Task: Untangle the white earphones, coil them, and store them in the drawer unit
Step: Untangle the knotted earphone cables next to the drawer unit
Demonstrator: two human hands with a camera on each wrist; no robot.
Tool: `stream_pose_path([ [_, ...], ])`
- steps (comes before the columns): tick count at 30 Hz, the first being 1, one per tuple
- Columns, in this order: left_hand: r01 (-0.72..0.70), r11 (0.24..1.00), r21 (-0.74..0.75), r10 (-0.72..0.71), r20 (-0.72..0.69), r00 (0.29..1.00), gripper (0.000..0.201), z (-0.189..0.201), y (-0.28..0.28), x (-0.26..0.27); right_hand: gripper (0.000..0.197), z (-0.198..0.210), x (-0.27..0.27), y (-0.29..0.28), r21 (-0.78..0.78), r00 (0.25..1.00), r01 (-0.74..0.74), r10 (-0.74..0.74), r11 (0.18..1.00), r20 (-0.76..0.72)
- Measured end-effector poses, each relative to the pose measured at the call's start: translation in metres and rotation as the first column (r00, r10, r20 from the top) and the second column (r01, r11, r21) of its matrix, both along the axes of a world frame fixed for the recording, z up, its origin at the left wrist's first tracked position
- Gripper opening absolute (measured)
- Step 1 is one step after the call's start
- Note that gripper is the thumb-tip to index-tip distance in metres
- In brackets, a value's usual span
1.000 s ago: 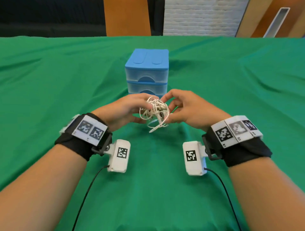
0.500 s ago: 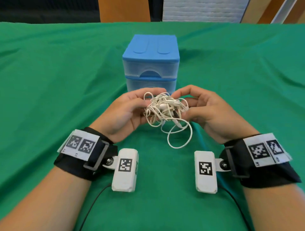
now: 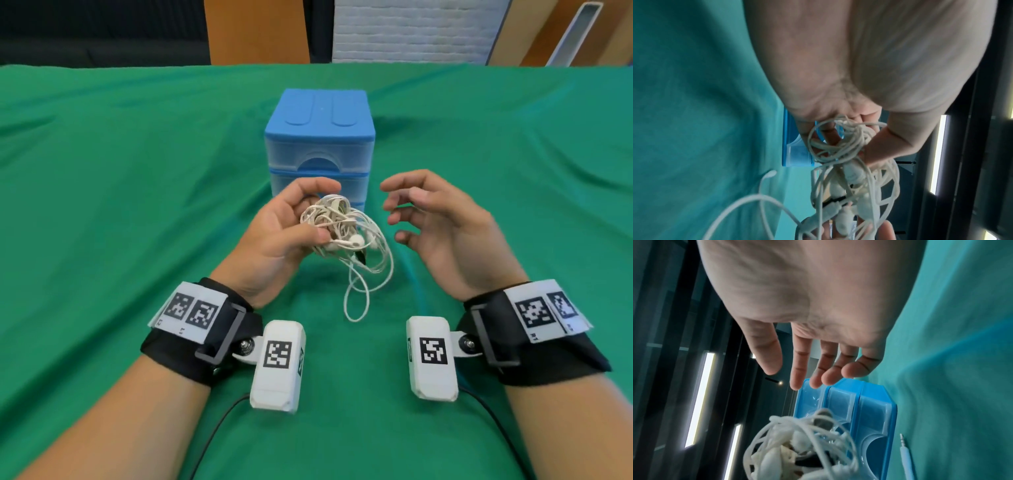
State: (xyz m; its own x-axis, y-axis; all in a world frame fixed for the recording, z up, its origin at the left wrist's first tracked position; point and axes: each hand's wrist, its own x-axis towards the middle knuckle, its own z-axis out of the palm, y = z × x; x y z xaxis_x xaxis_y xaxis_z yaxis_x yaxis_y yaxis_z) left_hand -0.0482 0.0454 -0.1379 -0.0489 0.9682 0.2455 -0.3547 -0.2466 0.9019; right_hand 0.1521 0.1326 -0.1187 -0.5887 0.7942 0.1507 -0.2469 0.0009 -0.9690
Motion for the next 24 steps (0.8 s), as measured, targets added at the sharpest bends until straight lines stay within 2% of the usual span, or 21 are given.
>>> stream_pose_path([
  [3, -0.007, 1.000, 0.029, 0.007, -0.013, 1.000, 0.054, 0.001, 0.000, 0.000, 0.025, -0.002, -0.003, -0.001, 0.083, 0.994, 0.056, -0.064, 0.995, 0.090],
  [6, 0.000, 0.999, 0.044, 0.000, -0.003, 1.000, 0.050, 0.002, 0.000, 0.001, 0.030, -0.006, -0.007, -0.005, 0.182, 0.979, -0.014, -0.023, 0.983, 0.201],
  [8, 0.009, 0.999, 0.048, -0.009, -0.001, 1.000, 0.046, 0.001, 0.000, 0.001, 0.029, -0.007, -0.010, -0.007, 0.190, 0.977, -0.077, 0.036, 0.979, 0.210],
  [12, 0.022, 0.999, 0.028, -0.022, -0.012, 1.000, 0.046, 0.001, 0.000, 0.001, 0.015, -0.009, -0.015, -0.012, 0.210, 0.972, -0.148, 0.103, 0.966, 0.211],
  [15, 0.025, 1.000, -0.008, -0.025, -0.039, 0.999, 0.045, 0.002, -0.001, 0.003, 0.014, -0.010, -0.019, -0.014, 0.211, 0.967, -0.182, 0.136, 0.960, 0.216],
  [21, -0.009, 0.993, -0.120, -0.003, -0.102, 0.995, 0.057, 0.006, -0.003, 0.001, 0.011, -0.008, -0.015, -0.008, 0.236, 0.987, -0.042, 0.003, 0.971, 0.161],
  [24, -0.080, 0.994, -0.074, 0.065, -0.186, 0.980, 0.052, 0.007, -0.003, 0.001, 0.014, -0.009, -0.014, -0.006, 0.230, 0.990, 0.042, -0.072, 0.972, 0.122],
])
